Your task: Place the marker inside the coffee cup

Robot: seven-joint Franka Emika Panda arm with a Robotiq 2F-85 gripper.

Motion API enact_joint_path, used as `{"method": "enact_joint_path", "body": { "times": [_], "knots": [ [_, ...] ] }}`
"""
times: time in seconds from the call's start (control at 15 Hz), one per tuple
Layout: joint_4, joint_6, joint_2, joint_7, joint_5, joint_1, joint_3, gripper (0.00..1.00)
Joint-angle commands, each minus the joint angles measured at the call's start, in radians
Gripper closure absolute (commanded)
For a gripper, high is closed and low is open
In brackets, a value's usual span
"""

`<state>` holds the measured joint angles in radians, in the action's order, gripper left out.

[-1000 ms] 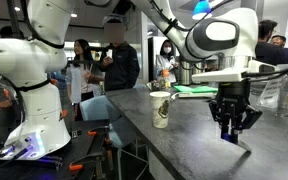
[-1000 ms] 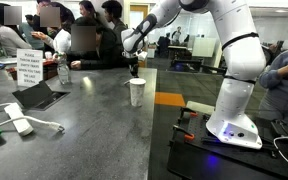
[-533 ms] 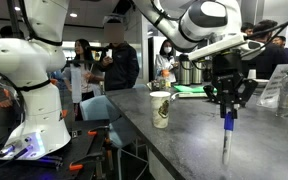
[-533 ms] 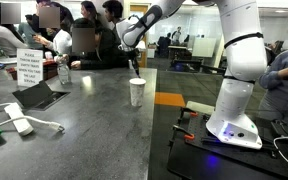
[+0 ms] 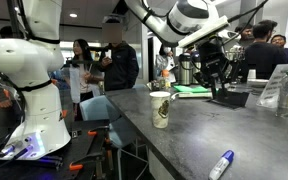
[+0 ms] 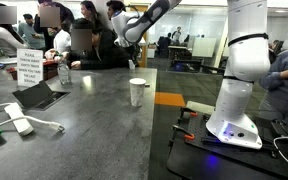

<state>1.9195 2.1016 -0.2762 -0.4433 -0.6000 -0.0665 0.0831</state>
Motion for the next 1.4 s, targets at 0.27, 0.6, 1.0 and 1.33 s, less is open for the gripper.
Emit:
{"method": "enact_joint_path", "body": {
  "times": [0.27, 0.6, 1.0, 1.33],
  "knots": [
    [0.132, 0.095, 0.116, -0.037, 0.385, -0.098, -0.003, 0.10],
    [0.154, 0.194, 0.091, -0.225, 0.513, -0.166, 0.017, 0.00],
    [0.118, 0.265, -0.005, -0.325, 0.535, -0.179, -0.006, 0.00],
    [0.075, 0.265, -0.073, -0.336, 0.543, -0.197, -0.029, 0.00]
  ]
}}
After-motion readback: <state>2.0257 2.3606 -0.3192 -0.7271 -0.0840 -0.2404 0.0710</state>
